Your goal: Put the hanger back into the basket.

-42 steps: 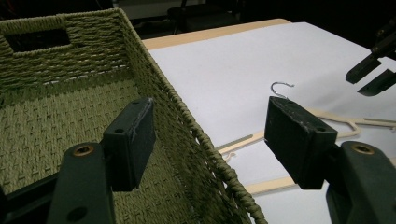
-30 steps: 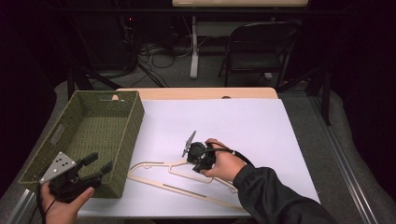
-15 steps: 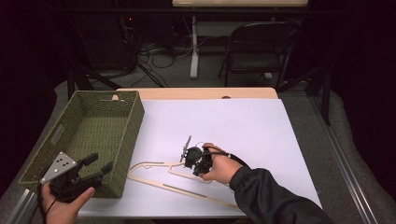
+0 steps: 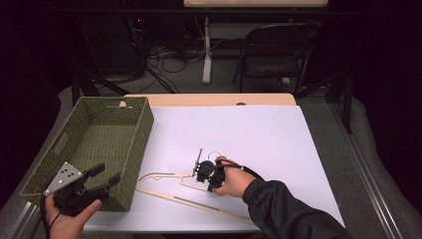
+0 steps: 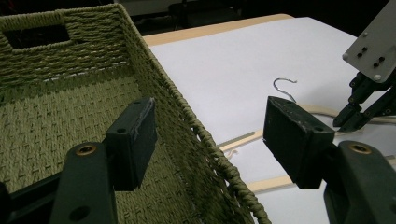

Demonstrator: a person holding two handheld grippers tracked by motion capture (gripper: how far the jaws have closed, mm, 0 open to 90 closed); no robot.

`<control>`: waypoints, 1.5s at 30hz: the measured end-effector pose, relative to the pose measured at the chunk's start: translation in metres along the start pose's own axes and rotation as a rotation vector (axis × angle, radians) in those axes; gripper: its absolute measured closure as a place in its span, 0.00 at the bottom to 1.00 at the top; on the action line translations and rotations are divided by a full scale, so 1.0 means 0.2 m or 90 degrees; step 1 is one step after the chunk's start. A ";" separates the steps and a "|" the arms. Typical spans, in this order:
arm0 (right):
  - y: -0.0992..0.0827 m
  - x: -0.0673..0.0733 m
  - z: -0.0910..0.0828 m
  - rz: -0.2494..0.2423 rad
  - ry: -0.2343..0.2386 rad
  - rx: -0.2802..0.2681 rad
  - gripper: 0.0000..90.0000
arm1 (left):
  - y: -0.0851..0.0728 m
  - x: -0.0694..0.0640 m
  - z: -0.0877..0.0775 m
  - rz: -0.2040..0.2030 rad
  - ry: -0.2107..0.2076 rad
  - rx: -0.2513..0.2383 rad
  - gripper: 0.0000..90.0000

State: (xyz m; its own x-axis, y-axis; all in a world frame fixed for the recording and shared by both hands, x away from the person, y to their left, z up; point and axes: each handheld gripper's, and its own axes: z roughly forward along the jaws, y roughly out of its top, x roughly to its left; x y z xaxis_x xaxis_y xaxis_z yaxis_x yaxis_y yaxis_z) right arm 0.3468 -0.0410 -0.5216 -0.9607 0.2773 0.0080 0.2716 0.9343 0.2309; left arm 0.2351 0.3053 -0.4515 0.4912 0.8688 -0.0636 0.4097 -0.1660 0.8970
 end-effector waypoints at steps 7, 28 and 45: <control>0.00 0.01 0.02 -0.006 0.003 0.016 0.91 | 0.00 0.00 0.00 0.000 0.000 0.002 0.39; 0.01 0.00 0.04 0.006 0.018 0.030 0.94 | 0.00 0.00 0.01 0.004 0.001 0.003 0.39; -0.09 0.05 -0.08 -0.095 -0.040 0.010 0.95 | 0.02 -0.13 0.10 0.039 -0.059 0.036 0.39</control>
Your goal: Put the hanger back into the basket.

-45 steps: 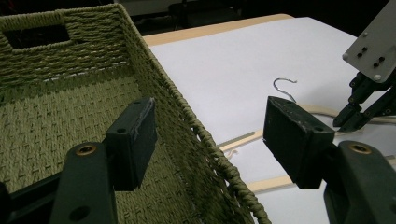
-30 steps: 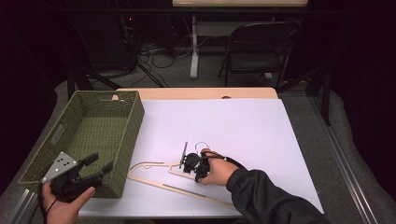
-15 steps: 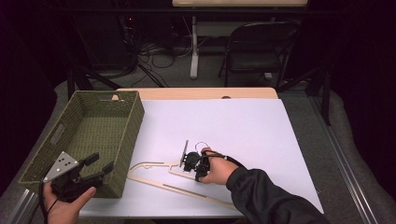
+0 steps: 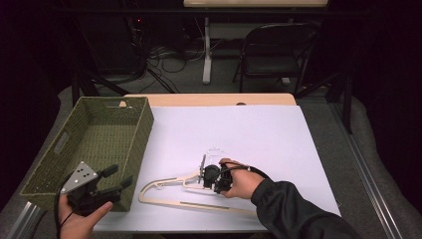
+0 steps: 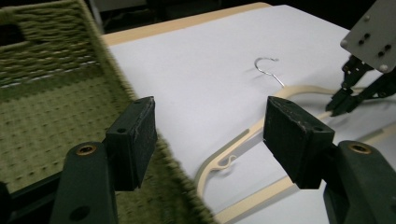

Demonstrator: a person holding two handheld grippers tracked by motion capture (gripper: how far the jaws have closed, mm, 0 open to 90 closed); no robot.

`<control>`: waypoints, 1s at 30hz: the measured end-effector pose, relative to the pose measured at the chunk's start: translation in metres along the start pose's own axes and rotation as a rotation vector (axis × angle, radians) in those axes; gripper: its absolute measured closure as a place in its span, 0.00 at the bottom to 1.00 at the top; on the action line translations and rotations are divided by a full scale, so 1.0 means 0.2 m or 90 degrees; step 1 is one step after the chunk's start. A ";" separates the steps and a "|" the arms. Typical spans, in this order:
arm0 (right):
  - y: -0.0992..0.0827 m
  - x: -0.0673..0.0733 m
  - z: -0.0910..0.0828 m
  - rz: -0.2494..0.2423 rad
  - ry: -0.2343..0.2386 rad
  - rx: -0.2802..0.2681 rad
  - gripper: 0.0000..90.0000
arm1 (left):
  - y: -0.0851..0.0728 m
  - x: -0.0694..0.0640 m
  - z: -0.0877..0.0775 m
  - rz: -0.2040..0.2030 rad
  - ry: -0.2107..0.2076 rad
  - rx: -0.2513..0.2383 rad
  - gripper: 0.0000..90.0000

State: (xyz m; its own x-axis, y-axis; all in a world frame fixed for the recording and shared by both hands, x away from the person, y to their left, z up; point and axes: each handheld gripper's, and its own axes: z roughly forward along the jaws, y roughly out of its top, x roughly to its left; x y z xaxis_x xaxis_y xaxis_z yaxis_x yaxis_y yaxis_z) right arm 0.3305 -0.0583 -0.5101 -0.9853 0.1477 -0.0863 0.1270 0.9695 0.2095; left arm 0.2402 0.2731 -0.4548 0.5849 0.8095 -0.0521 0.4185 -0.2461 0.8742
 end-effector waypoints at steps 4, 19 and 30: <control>-0.03 0.01 -0.03 -0.026 -0.025 -0.009 0.95 | 0.03 -0.06 0.08 0.023 -0.035 0.027 0.39; -0.08 0.07 -0.07 -0.109 -0.087 -0.009 0.95 | 0.11 -0.23 0.64 0.038 -0.195 0.202 0.38; -0.08 0.07 -0.06 -0.117 -0.095 -0.017 0.95 | 0.05 -0.28 0.87 0.085 -0.255 0.291 0.36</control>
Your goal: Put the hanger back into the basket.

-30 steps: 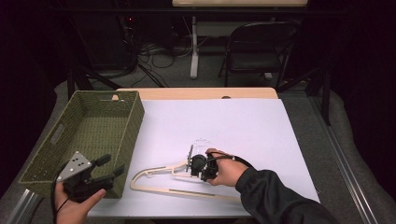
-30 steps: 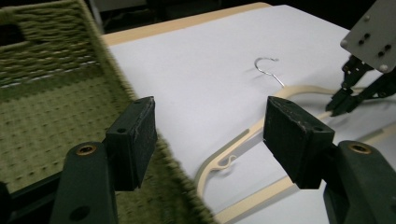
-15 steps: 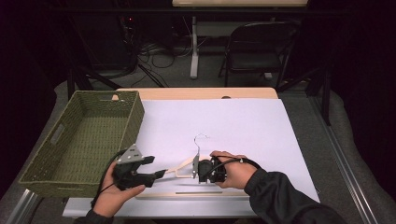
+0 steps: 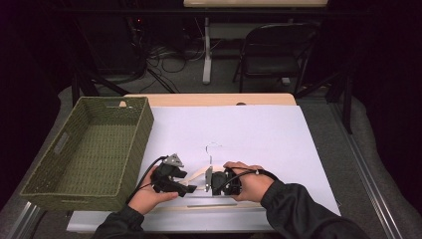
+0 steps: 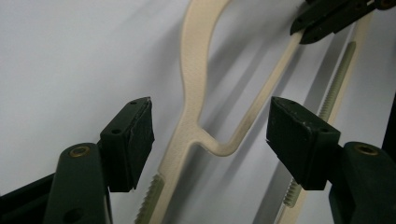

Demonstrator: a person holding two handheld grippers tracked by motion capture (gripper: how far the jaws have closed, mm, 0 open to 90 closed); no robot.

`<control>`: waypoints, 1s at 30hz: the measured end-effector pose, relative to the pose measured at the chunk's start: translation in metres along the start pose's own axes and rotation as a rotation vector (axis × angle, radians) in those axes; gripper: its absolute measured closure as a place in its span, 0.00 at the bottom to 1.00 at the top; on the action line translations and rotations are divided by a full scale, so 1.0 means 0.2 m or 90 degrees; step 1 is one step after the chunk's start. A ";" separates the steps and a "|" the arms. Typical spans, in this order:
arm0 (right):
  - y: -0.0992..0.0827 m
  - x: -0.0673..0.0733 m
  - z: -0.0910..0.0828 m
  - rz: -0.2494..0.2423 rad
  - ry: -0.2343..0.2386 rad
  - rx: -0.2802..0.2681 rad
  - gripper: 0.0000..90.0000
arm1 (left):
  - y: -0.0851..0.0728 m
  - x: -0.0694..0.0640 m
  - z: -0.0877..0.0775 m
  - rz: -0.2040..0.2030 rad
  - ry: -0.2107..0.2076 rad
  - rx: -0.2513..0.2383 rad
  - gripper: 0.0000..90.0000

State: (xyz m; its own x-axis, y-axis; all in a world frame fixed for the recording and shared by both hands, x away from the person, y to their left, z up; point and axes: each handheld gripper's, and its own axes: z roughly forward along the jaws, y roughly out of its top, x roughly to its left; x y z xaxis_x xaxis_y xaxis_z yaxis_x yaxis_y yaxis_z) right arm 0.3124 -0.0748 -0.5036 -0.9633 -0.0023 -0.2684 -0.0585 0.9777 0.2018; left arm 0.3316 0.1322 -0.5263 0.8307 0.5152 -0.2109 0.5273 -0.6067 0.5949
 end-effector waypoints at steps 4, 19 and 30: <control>0.00 0.00 0.00 0.001 -0.001 0.002 0.95 | 0.00 -0.01 0.03 0.007 0.005 0.015 0.35; 0.01 0.00 0.01 -0.007 -0.006 -0.002 0.95 | -0.01 -0.02 0.07 0.045 0.037 0.053 0.44; 0.00 0.00 0.04 0.002 -0.002 -0.005 0.94 | -0.01 -0.05 0.07 0.085 0.059 0.062 0.48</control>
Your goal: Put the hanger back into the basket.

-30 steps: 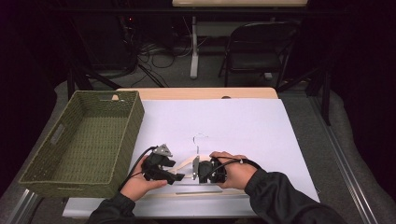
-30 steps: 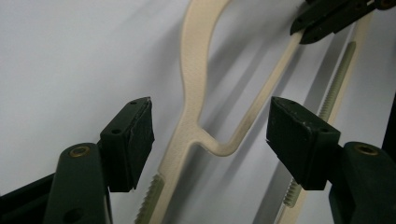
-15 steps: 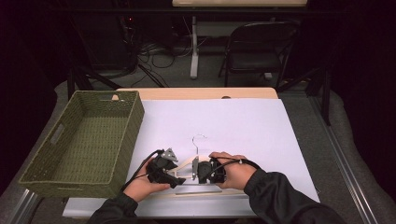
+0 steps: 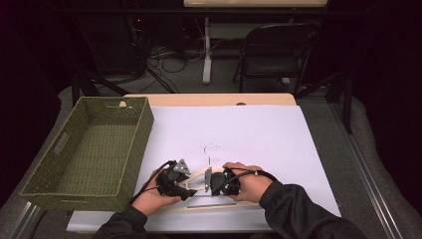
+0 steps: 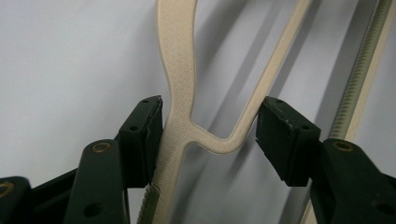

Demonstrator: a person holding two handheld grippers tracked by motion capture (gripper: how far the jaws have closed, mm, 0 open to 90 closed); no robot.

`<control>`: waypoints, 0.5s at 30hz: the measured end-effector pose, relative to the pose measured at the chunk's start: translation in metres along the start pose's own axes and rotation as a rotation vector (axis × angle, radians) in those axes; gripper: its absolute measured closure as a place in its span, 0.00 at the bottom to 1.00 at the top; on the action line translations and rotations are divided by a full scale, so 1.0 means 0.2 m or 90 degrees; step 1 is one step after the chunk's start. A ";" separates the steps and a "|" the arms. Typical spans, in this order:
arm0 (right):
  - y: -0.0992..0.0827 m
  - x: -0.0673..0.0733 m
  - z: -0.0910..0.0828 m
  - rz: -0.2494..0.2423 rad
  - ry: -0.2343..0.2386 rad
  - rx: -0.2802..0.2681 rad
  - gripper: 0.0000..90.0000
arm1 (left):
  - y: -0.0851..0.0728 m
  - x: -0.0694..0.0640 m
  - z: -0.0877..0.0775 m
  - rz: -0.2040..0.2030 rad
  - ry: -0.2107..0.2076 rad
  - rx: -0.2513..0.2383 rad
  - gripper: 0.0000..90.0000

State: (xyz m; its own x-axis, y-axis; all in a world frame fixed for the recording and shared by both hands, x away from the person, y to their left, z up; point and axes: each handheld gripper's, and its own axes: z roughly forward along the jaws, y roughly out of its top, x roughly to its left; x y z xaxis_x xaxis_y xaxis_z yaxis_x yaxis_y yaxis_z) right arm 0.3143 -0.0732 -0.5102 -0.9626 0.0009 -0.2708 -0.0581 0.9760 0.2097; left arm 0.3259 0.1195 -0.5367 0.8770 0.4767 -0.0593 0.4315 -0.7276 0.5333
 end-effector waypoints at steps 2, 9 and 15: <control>-0.01 0.00 0.01 0.010 0.003 -0.002 0.94 | 0.00 -0.01 0.00 0.017 0.002 0.007 0.49; -0.04 -0.02 0.03 0.030 0.008 -0.001 0.91 | 0.00 -0.02 0.01 0.047 -0.006 0.017 0.56; -0.04 -0.02 0.02 0.029 0.003 -0.006 0.91 | 0.00 -0.02 -0.01 0.049 -0.020 0.021 0.59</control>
State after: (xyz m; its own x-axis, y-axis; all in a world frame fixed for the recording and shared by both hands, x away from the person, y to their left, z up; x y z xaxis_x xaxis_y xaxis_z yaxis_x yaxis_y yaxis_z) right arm 0.3191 -0.0801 -0.5153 -0.9654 0.0444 -0.2569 -0.0166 0.9729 0.2307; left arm 0.3218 0.1187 -0.5356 0.9139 0.4032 -0.0462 0.3687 -0.7772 0.5099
